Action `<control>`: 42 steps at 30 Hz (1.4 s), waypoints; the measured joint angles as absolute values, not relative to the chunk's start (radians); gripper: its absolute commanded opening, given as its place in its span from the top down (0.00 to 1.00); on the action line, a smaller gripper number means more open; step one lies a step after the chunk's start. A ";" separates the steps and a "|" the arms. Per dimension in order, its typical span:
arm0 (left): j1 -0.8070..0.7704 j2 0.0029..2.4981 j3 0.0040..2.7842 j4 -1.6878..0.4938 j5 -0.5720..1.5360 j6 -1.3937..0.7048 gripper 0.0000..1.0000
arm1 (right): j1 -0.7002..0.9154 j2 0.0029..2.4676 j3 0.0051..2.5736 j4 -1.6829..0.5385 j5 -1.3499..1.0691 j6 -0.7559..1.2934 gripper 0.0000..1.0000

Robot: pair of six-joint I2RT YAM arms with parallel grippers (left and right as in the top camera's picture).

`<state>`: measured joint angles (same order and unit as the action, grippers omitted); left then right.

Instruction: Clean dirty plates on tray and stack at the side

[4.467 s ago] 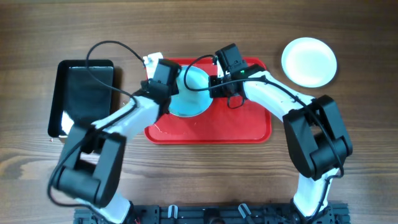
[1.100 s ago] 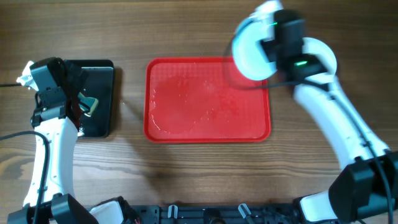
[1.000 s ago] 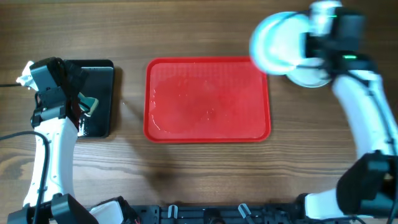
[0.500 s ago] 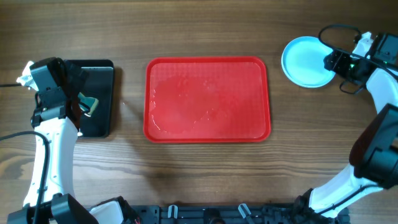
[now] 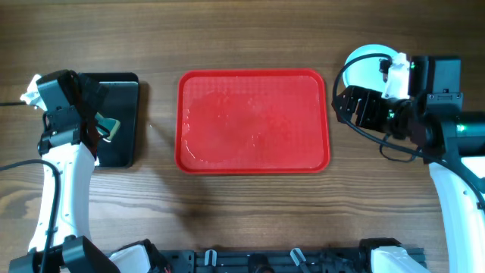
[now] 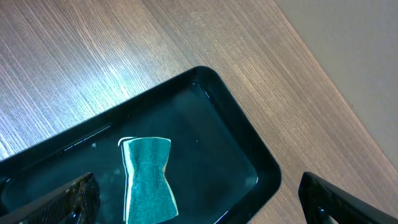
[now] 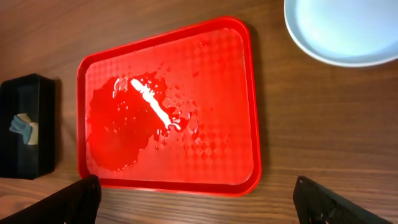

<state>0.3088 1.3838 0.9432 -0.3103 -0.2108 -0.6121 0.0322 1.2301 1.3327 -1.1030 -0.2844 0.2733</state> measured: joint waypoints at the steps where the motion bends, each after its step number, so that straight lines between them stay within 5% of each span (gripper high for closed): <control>1: 0.309 1.384 0.943 -0.310 -0.211 -0.612 0.00 | 0.032 1.230 1.333 -1.108 -0.284 0.280 0.00; 8: 0.309 1.384 0.943 -0.310 -0.211 -0.612 0.00 | 0.045 1.120 1.182 -0.907 -0.241 0.275 0.00; 14: 0.309 1.384 0.943 -0.311 -0.211 -0.612 0.00 | 0.045 0.641 0.357 0.035 -0.244 0.196 0.00; 25: 0.309 1.388 0.943 -0.310 -0.211 -0.612 0.00 | 0.045 0.030 0.008 0.064 -0.137 0.192 0.00; 42: 0.309 1.388 0.943 -0.310 -0.211 -0.612 0.00 | 0.045 0.017 0.007 0.000 -0.065 0.125 0.00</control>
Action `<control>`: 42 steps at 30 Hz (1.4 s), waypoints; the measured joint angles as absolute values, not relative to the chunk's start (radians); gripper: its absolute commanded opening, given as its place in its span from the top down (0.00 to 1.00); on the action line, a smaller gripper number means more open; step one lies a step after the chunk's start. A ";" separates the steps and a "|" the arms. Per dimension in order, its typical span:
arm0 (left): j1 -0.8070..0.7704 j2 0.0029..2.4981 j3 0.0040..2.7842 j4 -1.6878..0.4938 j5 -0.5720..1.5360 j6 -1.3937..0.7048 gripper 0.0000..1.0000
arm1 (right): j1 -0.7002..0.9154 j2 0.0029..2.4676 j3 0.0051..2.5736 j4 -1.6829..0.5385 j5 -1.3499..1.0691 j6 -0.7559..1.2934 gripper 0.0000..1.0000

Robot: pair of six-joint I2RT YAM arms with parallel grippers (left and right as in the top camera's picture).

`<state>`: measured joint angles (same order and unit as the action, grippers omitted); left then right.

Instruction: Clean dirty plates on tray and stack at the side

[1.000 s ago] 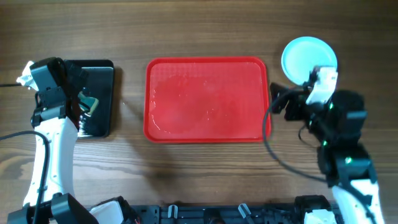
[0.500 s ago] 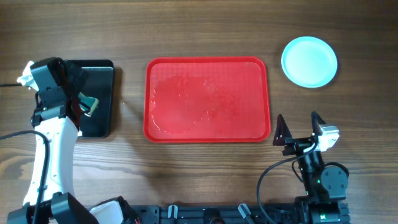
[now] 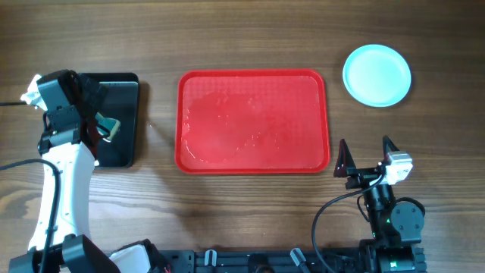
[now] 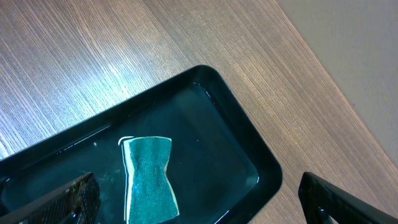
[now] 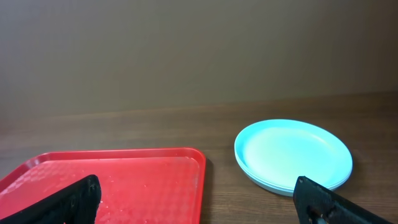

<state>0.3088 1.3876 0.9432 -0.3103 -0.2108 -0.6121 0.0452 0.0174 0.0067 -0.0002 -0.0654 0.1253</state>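
The red tray (image 3: 252, 121) lies mid-table, wet, with no plate on it. A stack of light blue plates (image 3: 377, 75) sits at the back right, beside the tray; it also shows as the plates (image 5: 292, 154) beyond the tray's corner (image 5: 155, 174). My right gripper (image 3: 364, 155) stands open and empty at the front right, level with the table and facing the plates. My left gripper (image 3: 95, 123) hangs open over the black basin (image 3: 121, 87). In the basin a teal sponge (image 4: 148, 180) lies in water, between the open fingers and untouched.
The left arm's white link (image 3: 64, 189) runs down the left side of the table. A black rail with the arm mounts (image 3: 265, 262) lines the front edge. In the right wrist view a plain wall (image 5: 199, 50) stands behind the table's far edge.
The right arm has moved from beside the plate stack at the back right to the front right, and its camera now looks level across the table. The left arm and sponge are unchanged.
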 measured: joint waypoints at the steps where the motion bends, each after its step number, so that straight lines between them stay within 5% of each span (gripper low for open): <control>1: 0.309 1.388 0.943 -0.310 -0.211 -0.612 0.00 | 0.045 0.017 0.007 0.000 -0.065 0.125 0.00; 7: 0.272 1.374 0.923 -0.587 -0.064 -0.537 0.00 | 0.045 0.015 0.007 0.000 -0.062 0.125 0.00; 10: 0.151 1.151 0.709 -0.528 -0.018 -0.322 0.00 | 0.045 0.014 0.007 0.000 -0.061 0.125 0.00; 14: 0.078 0.690 0.317 -0.163 0.000 -0.239 0.00 | 0.045 0.014 0.006 -0.002 -0.058 0.125 0.01; 18: 0.078 0.295 0.115 -0.147 0.006 -0.236 0.00 | 0.045 0.013 0.006 -0.001 -0.058 0.125 0.00; 24: 0.072 0.027 0.014 -0.070 0.081 -0.135 0.00 | 0.045 0.013 0.006 0.000 -0.058 0.125 0.00; 28: -0.032 0.014 0.014 -0.073 0.061 -0.136 0.00 | 0.045 0.013 0.006 0.000 -0.058 0.125 0.01; 42: -0.033 0.014 0.014 -0.074 0.050 -0.136 0.00 | 0.045 0.013 0.006 0.000 -0.058 0.125 0.01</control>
